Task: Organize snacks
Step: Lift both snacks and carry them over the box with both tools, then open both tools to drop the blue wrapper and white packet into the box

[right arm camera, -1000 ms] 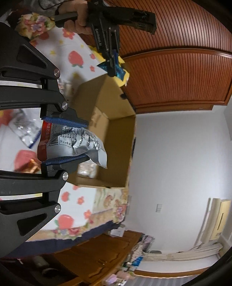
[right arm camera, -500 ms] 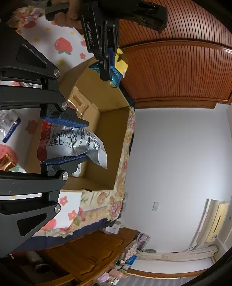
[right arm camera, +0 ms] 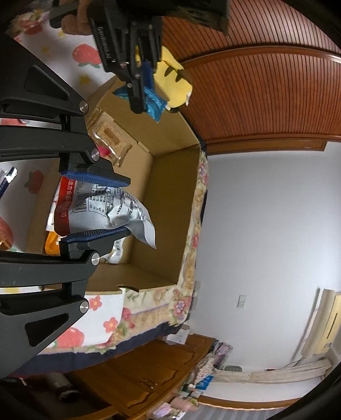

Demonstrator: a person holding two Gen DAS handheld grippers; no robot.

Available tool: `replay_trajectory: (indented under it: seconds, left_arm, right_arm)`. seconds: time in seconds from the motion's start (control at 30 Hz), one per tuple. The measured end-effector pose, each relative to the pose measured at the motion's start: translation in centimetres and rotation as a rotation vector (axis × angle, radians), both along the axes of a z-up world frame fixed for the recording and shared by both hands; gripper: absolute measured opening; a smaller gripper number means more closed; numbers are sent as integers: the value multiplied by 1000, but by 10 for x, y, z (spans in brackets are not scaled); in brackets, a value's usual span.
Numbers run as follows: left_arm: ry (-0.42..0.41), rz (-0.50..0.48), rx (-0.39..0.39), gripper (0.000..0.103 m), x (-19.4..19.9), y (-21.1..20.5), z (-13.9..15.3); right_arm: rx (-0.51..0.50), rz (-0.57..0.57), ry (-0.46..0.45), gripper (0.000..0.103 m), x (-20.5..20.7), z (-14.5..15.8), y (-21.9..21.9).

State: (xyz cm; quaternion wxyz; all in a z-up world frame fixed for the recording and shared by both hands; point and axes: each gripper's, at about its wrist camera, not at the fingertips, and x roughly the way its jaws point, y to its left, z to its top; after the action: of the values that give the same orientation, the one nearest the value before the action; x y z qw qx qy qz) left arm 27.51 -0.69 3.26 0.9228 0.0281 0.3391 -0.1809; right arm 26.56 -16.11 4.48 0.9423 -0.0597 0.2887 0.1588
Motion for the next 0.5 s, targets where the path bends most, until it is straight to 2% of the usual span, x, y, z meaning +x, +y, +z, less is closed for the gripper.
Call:
replay_trajectory:
  seconds: [0.5]
  left_arm:
    - [37,11,15,21,4,1,-15]
  right_arm:
    - [-13,-15,88,29,19,-29,1]
